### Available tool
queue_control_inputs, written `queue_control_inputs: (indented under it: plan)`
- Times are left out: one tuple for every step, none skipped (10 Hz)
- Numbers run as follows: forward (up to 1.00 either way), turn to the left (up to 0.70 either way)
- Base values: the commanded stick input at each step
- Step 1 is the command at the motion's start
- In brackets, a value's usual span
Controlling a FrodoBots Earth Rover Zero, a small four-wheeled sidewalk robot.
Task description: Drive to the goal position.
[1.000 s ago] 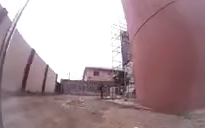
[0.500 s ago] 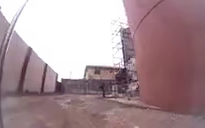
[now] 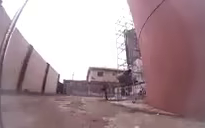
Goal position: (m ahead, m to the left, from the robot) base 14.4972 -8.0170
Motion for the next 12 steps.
queue_control_inputs:
  plan:
    - [0.84,0.03]
    - [0.84,0.03]
    - [0.84,0.03]
    - [0.84,0.03]
    - [0.84,0.03]
    - [0.84,0.03]
    - [0.84,0.03]
    - [0.84,0.03]
    - [0.84,0.03]
    - [0.84,0.03]
    - [0.84,0.03]
    - [0.84,0.03]
